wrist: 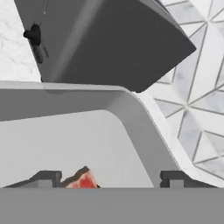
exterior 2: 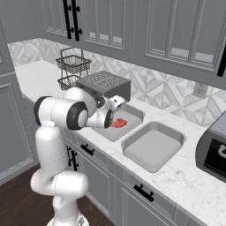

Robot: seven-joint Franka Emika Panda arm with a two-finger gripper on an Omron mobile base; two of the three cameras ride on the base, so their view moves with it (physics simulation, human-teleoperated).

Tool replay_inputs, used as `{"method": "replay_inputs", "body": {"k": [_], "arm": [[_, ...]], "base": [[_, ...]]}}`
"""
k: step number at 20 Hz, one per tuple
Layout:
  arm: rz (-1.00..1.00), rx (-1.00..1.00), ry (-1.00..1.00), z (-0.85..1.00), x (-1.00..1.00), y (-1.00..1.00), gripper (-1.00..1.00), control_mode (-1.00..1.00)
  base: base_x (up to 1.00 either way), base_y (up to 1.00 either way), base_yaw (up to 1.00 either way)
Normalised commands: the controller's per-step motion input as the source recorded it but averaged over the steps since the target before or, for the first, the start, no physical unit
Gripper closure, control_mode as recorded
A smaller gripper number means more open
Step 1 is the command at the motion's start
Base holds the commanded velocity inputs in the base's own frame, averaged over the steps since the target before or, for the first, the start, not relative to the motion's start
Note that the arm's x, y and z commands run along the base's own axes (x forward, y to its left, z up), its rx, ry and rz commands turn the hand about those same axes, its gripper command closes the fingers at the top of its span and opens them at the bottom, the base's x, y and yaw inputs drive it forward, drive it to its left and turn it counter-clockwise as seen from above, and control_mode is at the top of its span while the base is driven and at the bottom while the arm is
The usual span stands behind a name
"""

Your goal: Place one eggplant and one steak in each tupperware on the nearby counter, to pack two identical lunches.

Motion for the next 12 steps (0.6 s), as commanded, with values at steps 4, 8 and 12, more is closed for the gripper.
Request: {"method": "replay_inputs", "body": {"k": [4,8,12], "arm": [[0.00,0.00,0.00,0.55,-0.47,0.18,-1.00,-1.00],[0.00,0.00,0.00,0.96,-1.00,0.49,-1.00,-1.00],[0.00,0.01,0.05,1.00,-0.86,0.50,-1.00,-1.00]], "base": [[0.00,0.00,0.00],[0.00,0.00,0.00],[0.00,0.00,0.00]]}}
